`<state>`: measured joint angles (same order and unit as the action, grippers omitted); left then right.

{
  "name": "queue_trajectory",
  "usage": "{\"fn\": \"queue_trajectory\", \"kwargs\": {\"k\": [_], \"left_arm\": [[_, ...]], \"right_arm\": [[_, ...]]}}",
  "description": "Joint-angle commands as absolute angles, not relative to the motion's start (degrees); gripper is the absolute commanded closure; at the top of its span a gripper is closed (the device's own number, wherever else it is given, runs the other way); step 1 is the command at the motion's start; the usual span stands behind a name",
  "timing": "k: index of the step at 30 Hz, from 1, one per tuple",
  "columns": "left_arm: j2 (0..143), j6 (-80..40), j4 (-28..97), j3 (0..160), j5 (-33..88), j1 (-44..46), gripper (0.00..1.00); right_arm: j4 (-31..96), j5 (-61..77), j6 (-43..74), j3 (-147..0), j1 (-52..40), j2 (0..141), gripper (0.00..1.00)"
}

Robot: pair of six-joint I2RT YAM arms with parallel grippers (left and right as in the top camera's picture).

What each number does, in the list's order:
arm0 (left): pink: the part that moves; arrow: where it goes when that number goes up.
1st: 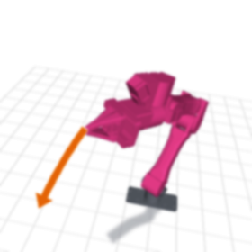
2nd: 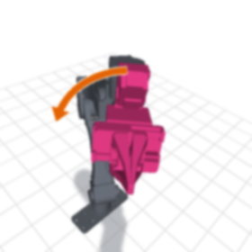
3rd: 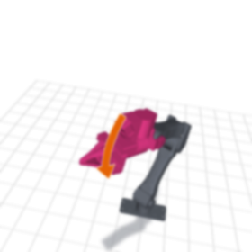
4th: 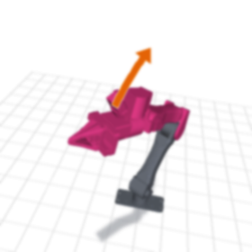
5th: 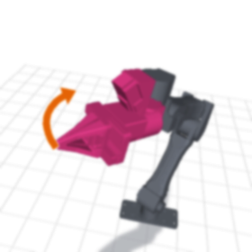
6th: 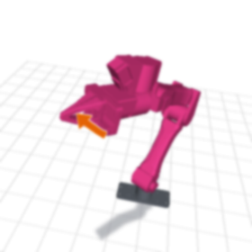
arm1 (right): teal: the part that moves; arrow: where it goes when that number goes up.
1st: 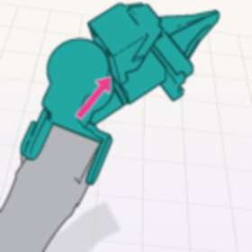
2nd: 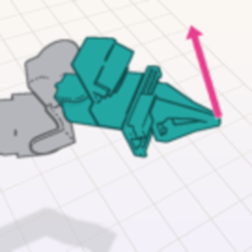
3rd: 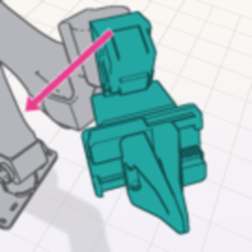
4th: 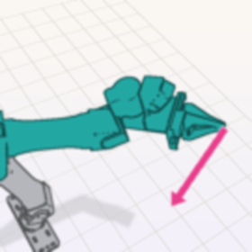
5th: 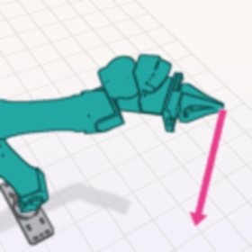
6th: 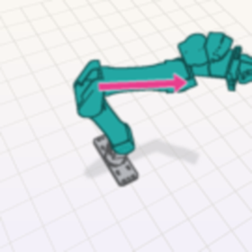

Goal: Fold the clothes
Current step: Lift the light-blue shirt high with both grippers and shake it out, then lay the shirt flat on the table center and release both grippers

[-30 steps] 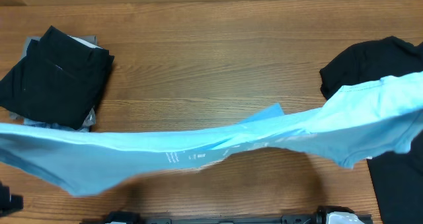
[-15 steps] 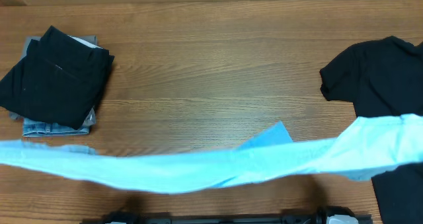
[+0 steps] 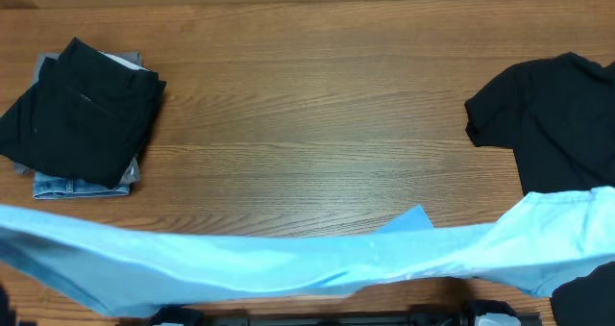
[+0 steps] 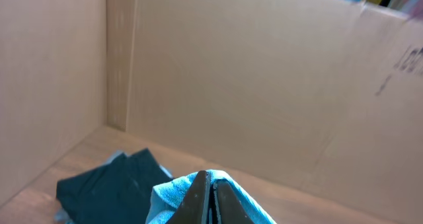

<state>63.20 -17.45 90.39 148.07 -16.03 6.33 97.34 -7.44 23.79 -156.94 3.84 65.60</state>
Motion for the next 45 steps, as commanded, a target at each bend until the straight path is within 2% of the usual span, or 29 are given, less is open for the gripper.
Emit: {"fn": "queue_trajectory", "kwargs": {"k": [1, 11, 18, 31, 33, 34, 35, 36, 37, 38, 41, 45], "left_arm": [[68.0, -18.0, 89.1, 144.0, -17.2, 6.0, 0.96], [84.3, -18.0, 85.0, 142.2, -17.3, 6.0, 0.96], [101.2, -16.7, 76.8, 142.2, -17.3, 5.9, 0.96], [131.6, -15.4, 62.1, 142.2, -16.8, 2.0, 0.96], [134.5, -15.4, 60.6, 142.2, -16.4, 1.1, 0.89], [135.9, -15.2, 59.8, 142.2, -16.0, 0.7, 0.75], [137.1, -14.6, 59.0, 142.2, -15.2, 0.4, 0.54], [138.2, -13.4, 57.9, 142.2, -14.0, 0.0, 0.32], [139.7, -11.1, 56.4, 142.2, -11.8, -0.3, 0.08], [140.7, -9.2, 55.4, 142.2, -9.8, -0.5, 0.00], [142.3, -5.7, 54.8, 142.2, -6.1, -1.0, 0.00], [141.1, -5.8, 55.1, 142.4, -6.3, -1.1, 0.00]], "right_arm": [[97.0, -6.9, 23.8, -157.1, 4.3, 71.4, 0.96], [95.8, -6.3, 21.4, -157.1, 4.3, 90.5, 0.96], [85.7, -0.5, 17.5, -157.1, 4.3, 106.9, 0.96], [67.7, 2.3, 14.5, -156.8, 4.2, 131.8, 0.96], [65.2, 4.6, 14.5, -156.7, 4.0, 135.0, 0.96], [63.8, 5.3, 14.5, -156.7, 3.8, 136.5, 0.96], [62.3, 5.4, 14.5, -156.7, 3.5, 138.2, 0.91], [60.9, 5.3, 14.5, -156.7, 3.3, 139.6, 0.77], [59.5, 5.3, 14.1, -156.7, 3.0, 141.3, 0.43], [58.6, 5.3, 13.3, -156.7, 2.8, 142.5, 0.30], [57.3, 5.3, 12.5, -156.7, 2.6, 145.0, 0.01], [57.9, 5.1, 10.1, -156.9, 2.6, 144.2, 0.00]]}}
